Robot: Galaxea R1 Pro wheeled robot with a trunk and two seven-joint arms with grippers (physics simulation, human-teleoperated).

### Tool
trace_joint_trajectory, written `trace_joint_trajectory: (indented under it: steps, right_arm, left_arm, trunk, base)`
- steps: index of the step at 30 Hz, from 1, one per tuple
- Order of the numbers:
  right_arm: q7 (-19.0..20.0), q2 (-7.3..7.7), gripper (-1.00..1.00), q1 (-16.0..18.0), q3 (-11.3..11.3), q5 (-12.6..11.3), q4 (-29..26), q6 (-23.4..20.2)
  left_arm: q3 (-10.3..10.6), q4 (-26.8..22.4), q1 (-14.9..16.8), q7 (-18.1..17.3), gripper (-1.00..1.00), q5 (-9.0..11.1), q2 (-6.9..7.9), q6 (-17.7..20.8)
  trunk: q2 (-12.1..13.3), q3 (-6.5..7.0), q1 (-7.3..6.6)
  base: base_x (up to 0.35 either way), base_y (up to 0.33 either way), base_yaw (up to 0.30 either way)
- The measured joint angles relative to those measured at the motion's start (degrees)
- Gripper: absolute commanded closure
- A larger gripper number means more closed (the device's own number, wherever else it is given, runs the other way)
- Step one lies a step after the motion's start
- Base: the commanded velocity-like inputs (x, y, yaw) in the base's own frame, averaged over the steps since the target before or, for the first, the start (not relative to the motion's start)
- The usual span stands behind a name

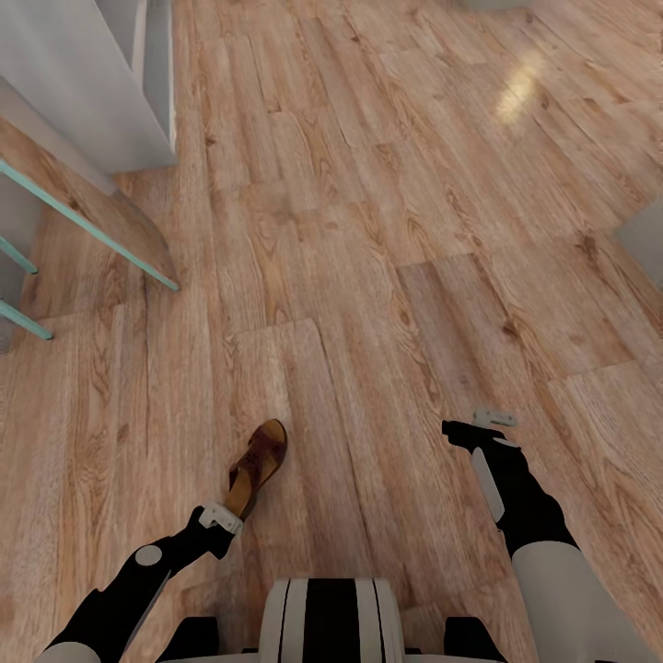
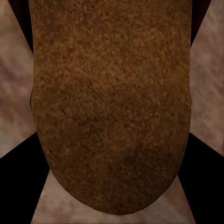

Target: Pick up the two gym shoes and the two sandals from the corridor floor and place them onto the hallstand (shoe rack) in the corridor, making sure they are on the rack and not on the floor. Arrange them so the two gym shoes are next to each other and the two sandals are next to each other.

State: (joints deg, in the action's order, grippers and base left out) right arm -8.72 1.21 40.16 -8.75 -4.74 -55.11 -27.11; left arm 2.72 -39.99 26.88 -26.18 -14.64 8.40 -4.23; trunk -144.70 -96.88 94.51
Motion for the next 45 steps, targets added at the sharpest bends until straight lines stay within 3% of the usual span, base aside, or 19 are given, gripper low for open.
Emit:
trace_joint_trajectory:
  steps: [7, 12, 17, 27, 32, 37, 41, 45]
  right_arm:
    - [0.0, 0.0, -1.0, 0.0, 0.0, 0.0, 0.0, 0.0]
    - [0.0, 0.0, -1.0, 0.0, 0.0, 0.0, 0.0, 0.0]
    - [0.0, 0.0, -1.0, 0.0, 0.2, 0.1, 0.0, 0.0]
    - [0.0, -0.09, -1.0, 0.0, 0.4, 0.1, 0.0, 0.0]
    - [0.0, -0.3, -1.0, 0.0, 0.7, 0.4, 0.0, 0.0]
    - [0.0, -0.35, -1.0, 0.0, 0.7, 0.5, -0.1, 0.0]
    - [0.0, -0.35, -1.0, 0.0, 0.7, 0.5, -0.8, 0.0]
    - [0.0, -0.44, -1.0, 0.0, 0.7, 0.6, -6.3, 0.1]
  left_arm:
    - [-0.1, -0.5, 0.1, 0.0, 1.0, 0.2, -0.09, 0.1]
    - [-0.1, -3.9, 0.1, 0.0, 1.0, 0.4, -0.98, 1.9]
    - [-0.1, -8.2, 0.2, 0.1, 1.0, 0.2, -2.51, 9.1]
    - [-0.1, -27.5, 0.2, 0.3, 1.0, 0.7, -3.7, 29.2]
    - [-0.7, -32.6, 0.2, 0.4, 1.0, 0.7, -5.28, 32.6]
    - [-6.3, -36.0, 0.3, 0.6, 1.0, 0.6, -7.32, 36.8]
    - [-8.3, -36.6, 0.4, 0.8, 1.0, 2.0, -8.4, 37.5]
    - [-11.1, -36.6, 0.4, 2.9, 1.0, 2.1, -8.81, 37.5]
  trunk:
    - [0.1, 1.55, -0.18]
    - [0.2, 2.66, -0.31]
    - [0.2, 3.77, -0.44]
    - [0.4, 5.99, -0.7]
    - [0.4, 7.1, -0.83]
    - [0.5, 8.2, -0.95]
    - [0.6, 9.09, -1.06]
    - [0.6, 9.98, -1.16]
  base:
    - [0.0, 0.0, 0.0]
    - [0.0, 0.0, 0.0]
    - [0.0, 0.0, 0.0]
    - [0.0, 0.0, 0.0]
    - [0.0, 0.0, 0.0]
    - [0.0, 0.0, 0.0]
    - [0.0, 0.0, 0.0]
    - [0.0, 0.0, 0.0]
